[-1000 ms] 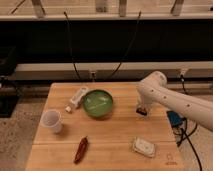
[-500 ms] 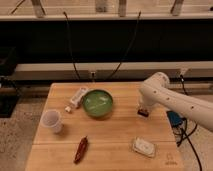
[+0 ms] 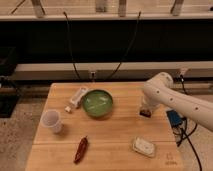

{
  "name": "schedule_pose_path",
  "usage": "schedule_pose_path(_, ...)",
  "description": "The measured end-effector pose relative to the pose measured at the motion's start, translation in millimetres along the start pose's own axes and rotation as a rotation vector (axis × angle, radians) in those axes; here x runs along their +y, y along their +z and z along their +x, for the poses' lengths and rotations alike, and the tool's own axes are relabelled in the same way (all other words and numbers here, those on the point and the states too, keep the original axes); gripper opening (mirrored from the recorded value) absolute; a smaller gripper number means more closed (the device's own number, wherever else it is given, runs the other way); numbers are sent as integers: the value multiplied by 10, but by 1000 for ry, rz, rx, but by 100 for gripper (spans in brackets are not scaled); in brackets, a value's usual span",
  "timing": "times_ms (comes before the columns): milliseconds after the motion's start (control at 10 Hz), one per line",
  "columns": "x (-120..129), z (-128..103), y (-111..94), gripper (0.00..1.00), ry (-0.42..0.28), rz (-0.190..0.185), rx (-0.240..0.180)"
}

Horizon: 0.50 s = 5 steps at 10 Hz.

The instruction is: Place the eraser on the white sponge

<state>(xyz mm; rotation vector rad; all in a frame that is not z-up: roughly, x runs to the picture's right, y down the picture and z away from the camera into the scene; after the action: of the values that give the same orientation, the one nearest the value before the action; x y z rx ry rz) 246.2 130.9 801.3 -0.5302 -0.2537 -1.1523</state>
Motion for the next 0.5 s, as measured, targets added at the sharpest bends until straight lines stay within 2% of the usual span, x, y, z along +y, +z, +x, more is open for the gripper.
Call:
schedule_pose_path(200,15,-77,-21,5,-26,-1,-6)
schedule_pose_path(500,58,-56,-57,12,-56,1,-1)
